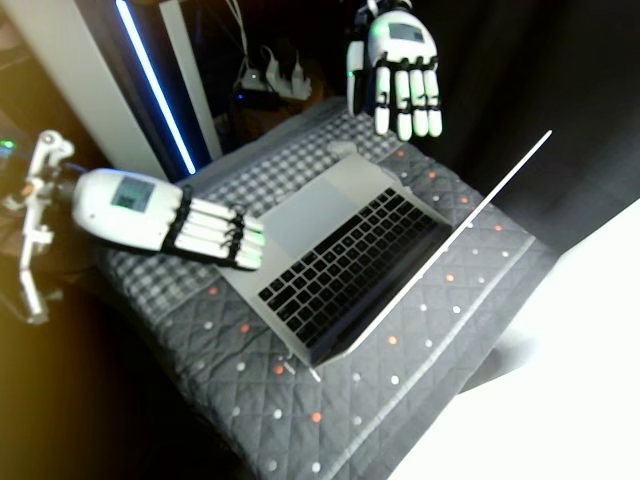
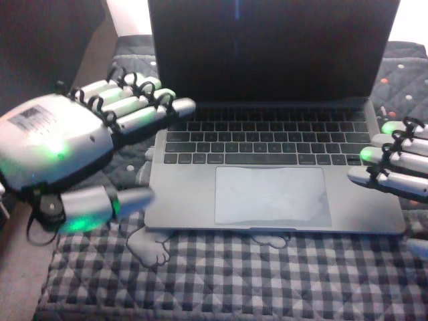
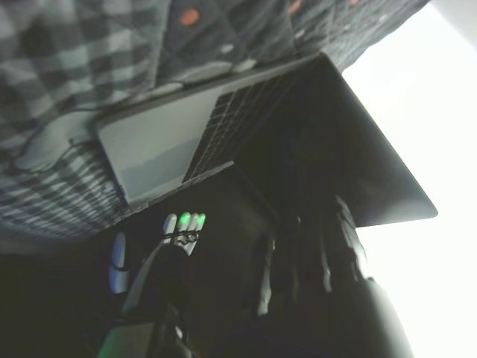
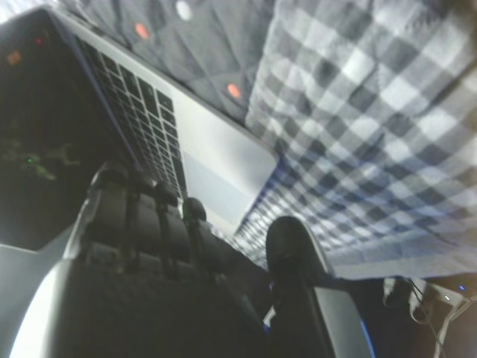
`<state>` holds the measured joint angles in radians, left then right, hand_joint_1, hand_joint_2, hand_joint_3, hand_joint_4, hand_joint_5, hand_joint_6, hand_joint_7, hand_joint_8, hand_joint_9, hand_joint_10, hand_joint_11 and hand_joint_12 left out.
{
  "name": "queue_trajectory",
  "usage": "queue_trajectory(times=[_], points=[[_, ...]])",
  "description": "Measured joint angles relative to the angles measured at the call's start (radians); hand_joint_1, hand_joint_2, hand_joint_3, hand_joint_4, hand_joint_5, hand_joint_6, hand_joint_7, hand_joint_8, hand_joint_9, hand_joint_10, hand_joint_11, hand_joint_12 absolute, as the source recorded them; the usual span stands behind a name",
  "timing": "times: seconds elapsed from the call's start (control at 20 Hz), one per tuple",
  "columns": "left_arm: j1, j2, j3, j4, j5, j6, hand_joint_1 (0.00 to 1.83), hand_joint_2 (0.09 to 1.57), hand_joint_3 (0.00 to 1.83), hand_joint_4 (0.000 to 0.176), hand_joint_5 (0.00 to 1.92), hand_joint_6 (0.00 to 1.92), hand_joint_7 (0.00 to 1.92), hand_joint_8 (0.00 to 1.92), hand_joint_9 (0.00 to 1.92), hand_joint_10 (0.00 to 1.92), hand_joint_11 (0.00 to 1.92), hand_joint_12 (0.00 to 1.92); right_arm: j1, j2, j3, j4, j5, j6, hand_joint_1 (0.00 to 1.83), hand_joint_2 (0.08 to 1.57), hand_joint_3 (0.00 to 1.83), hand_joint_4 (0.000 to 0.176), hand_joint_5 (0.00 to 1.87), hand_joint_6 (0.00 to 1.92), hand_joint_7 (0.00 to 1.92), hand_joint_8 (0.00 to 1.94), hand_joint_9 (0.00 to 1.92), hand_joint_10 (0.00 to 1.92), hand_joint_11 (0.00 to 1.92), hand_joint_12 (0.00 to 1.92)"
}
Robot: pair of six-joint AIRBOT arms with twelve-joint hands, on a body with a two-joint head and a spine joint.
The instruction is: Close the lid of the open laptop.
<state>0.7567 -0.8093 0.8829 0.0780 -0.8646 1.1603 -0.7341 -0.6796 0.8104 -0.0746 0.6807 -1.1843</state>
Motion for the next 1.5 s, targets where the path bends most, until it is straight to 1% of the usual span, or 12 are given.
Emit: queue_trajectory(times=[0.2, 0.3, 0.4, 0.45, 0.6, 0.9, 1.0, 1.1, 1.15, 1.25, 1.35, 1.5], points=[[0.010, 0.002, 0.000, 0.002, 0.002, 0.000, 0.41, 1.40, 0.00, 0.038, 0.11, 0.03, 0.09, 0.01, 0.08, 0.03, 0.00, 0.98, 0.000, 0.013, -0.012, -0.004, 0.015, 0.000, 0.00, 1.42, 0.02, 0.000, 0.00, 0.00, 0.00, 0.00, 0.00, 0.00, 0.00, 0.00], [0.013, -0.002, 0.000, 0.006, 0.023, 0.000, 0.32, 1.43, 0.00, 0.059, 0.10, 0.01, 0.12, 0.01, 0.09, 0.04, 0.00, 0.72, 0.000, 0.019, -0.013, 0.001, 0.043, 0.000, 0.00, 1.39, 0.00, 0.036, 0.00, 0.00, 0.00, 0.00, 0.00, 0.00, 0.00, 0.00], [0.022, -0.027, 0.000, 0.011, 0.056, -0.007, 0.32, 1.44, 0.00, 0.042, 0.11, 0.01, 0.15, 0.01, 0.11, 0.04, 0.00, 0.47, 0.000, 0.019, -0.013, -0.002, 0.064, 0.000, 0.02, 1.37, 0.00, 0.073, 0.00, 0.00, 0.00, 0.00, 0.00, 0.00, 0.00, 0.00], [0.025, -0.041, 0.002, 0.024, 0.078, -0.021, 0.42, 1.41, 0.00, 0.002, 0.19, 0.04, 0.23, 0.03, 0.18, 0.07, 0.00, 0.71, 0.000, 0.019, -0.013, -0.004, 0.072, 0.000, 0.03, 1.37, 0.00, 0.089, 0.00, 0.00, 0.00, 0.00, 0.00, 0.00, 0.00, 0.00], [0.045, -0.093, 0.018, 0.035, 0.128, -0.037, 0.46, 1.39, 0.00, 0.000, 0.26, 0.06, 0.30, 0.02, 0.24, 0.11, 0.00, 0.99, 0.000, 0.019, -0.013, 0.005, 0.087, 0.000, 0.00, 1.38, 0.00, 0.068, 0.00, 0.00, 0.00, 0.00, 0.00, 0.00, 0.00, 0.00], [0.058, -0.142, 0.054, 0.038, 0.159, -0.092, 0.39, 1.42, 0.00, 0.000, 0.20, 0.01, 0.23, 0.00, 0.18, 0.08, 0.00, 0.64, 0.000, 0.019, -0.011, 0.020, 0.129, 0.000, 0.09, 1.40, 0.01, 0.145, 0.00, 0.00, 0.00, 0.00, 0.00, 0.00, 0.00, 0.00], [0.060, -0.149, 0.060, 0.048, 0.157, -0.102, 0.35, 1.42, 0.00, 0.018, 0.16, 0.00, 0.21, 0.00, 0.19, 0.08, 0.00, 0.58, 0.000, 0.019, 0.000, 0.031, 0.140, 0.000, 0.19, 1.42, 0.01, 0.102, 0.00, 0.00, 0.00, 0.00, 0.00, 0.00, 0.00, 0.00], [0.060, -0.149, 0.060, 0.051, 0.157, -0.108, 0.31, 1.43, 0.01, 0.023, 0.18, 0.01, 0.20, 0.00, 0.18, 0.08, 0.00, 0.59, 0.035, 0.016, 0.010, 0.041, 0.142, 0.000, 0.10, 1.41, 0.00, 0.122, 0.00, 0.00, 0.00, 0.00, 0.00, 0.00, 0.00, 0.00], [0.060, -0.149, 0.060, 0.050, 0.157, -0.111, 0.33, 1.43, 0.00, 0.014, 0.19, 0.01, 0.20, 0.00, 0.19, 0.09, 0.00, 0.64, 0.085, 0.007, 0.026, 0.042, 0.138, 0.000, 0.07, 1.39, 0.00, 0.101, 0.00, 0.00, 0.00, 0.00, 0.00, 0.00, 0.00, 0.00], [0.062, -0.149, 0.060, 0.050, 0.154, -0.117, 0.27, 1.44, 0.01, 0.029, 0.17, 0.00, 0.18, 0.00, 0.16, 0.07, 0.00, 0.64, 0.211, -0.032, 0.070, 0.028, 0.120, 0.000, 0.09, 1.35, 0.00, 0.160, 0.00, 0.00, 0.00, 0.00, 0.00, 0.00, 0.00, 0.00], [0.066, -0.150, 0.060, 0.053, 0.148, -0.119, 0.29, 1.44, 0.00, 0.025, 0.17, 0.00, 0.18, 0.00, 0.15, 0.07, 0.00, 0.57, 0.343, -0.080, 0.106, -0.027, 0.040, 0.000, 0.17, 1.40, 0.00, 0.086, 0.00, 0.00, 0.00, 0.00, 0.00, 0.00, 0.00, 0.00], [0.066, -0.151, 0.060, 0.054, 0.150, -0.122, 0.29, 1.44, 0.00, 0.024, 0.16, 0.00, 0.16, 0.00, 0.13, 0.06, 0.00, 0.37, 0.431, -0.140, 0.148, -0.056, -0.041, 0.001, 0.14, 1.41, 0.00, 0.058, 0.00, 0.00, 0.00, 0.00, 0.00, 0.00, 0.00, 0.00]])
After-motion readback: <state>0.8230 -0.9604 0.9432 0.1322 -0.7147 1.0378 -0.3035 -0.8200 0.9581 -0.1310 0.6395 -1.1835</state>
